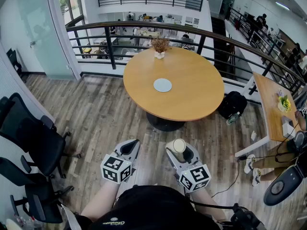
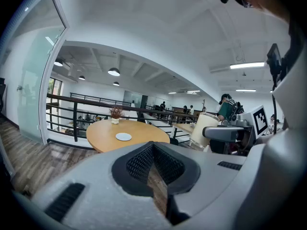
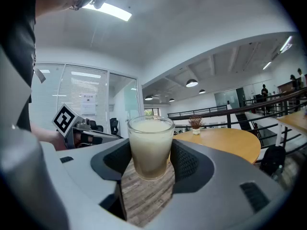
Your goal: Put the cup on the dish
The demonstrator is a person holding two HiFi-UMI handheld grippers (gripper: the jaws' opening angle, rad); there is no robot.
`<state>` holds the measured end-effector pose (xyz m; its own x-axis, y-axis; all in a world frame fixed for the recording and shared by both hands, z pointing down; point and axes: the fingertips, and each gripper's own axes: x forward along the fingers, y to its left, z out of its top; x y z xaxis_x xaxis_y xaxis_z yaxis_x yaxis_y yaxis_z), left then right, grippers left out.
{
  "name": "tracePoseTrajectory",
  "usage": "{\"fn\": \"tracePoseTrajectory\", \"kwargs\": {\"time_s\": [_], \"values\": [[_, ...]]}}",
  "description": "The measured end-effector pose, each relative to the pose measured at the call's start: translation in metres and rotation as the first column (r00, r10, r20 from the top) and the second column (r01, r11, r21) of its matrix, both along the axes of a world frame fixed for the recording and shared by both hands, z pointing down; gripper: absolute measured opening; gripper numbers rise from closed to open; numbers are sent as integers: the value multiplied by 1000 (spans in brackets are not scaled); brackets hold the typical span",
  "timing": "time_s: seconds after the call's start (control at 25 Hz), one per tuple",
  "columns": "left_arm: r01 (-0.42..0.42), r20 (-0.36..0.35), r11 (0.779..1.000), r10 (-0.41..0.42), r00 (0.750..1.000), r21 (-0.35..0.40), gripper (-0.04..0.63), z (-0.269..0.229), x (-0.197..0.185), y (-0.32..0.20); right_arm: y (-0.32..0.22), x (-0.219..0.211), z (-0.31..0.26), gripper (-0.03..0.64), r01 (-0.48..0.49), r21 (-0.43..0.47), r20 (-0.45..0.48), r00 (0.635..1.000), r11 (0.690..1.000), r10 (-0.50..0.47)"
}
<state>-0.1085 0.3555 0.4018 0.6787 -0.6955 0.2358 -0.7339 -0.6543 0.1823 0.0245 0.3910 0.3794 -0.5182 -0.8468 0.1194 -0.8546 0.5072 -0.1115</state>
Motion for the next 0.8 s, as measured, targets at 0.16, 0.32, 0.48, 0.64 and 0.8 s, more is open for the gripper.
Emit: {"fn": "tracePoseTrajectory", "kwargs": {"time_s": [0.16, 0.32, 0.48, 0.64, 0.8], "values": [[6, 5, 1000, -6, 1000, -6, -6, 6, 7, -5, -6, 9, 2, 250, 6, -2, 8, 1000, 1000, -6], [5, 10, 1000, -5, 1000, -13, -6, 8, 20, -7, -7, 19, 1, 250, 24, 3, 38, 999, 1000, -24], [9, 10, 1000, -9, 1000, -10, -6, 4, 39, -9, -10, 32, 2, 250, 51, 3, 22, 998, 999, -51], [15, 9, 1000, -15, 1000, -13, -6, 5, 58, -12, -15, 47, 1, 250, 62, -2, 24, 998, 998, -62], [18, 15, 1000, -18, 1000, -15, -6, 5, 72, -11, -18, 61, 2, 250, 71, -3, 25, 997, 997, -71]]}}
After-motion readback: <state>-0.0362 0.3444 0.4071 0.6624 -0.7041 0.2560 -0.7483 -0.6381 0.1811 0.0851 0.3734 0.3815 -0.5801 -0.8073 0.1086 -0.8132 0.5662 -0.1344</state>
